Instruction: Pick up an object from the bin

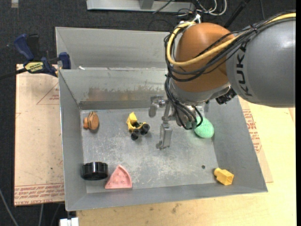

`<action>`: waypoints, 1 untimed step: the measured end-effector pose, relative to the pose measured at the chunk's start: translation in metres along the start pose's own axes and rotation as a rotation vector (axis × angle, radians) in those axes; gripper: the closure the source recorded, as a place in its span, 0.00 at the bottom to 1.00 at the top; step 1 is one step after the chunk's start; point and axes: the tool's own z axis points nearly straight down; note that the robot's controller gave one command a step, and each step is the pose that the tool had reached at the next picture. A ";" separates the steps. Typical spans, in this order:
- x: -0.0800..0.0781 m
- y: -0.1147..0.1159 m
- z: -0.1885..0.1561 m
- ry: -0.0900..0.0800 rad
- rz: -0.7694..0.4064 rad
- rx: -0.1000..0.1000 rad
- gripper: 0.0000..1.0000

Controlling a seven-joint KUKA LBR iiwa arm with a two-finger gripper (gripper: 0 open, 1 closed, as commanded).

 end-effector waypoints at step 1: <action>-0.001 -0.001 -0.005 -0.008 0.003 -0.001 0.00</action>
Offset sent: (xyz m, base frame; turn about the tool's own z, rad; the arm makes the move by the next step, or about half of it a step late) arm 0.0675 -0.0050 -0.1608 0.2347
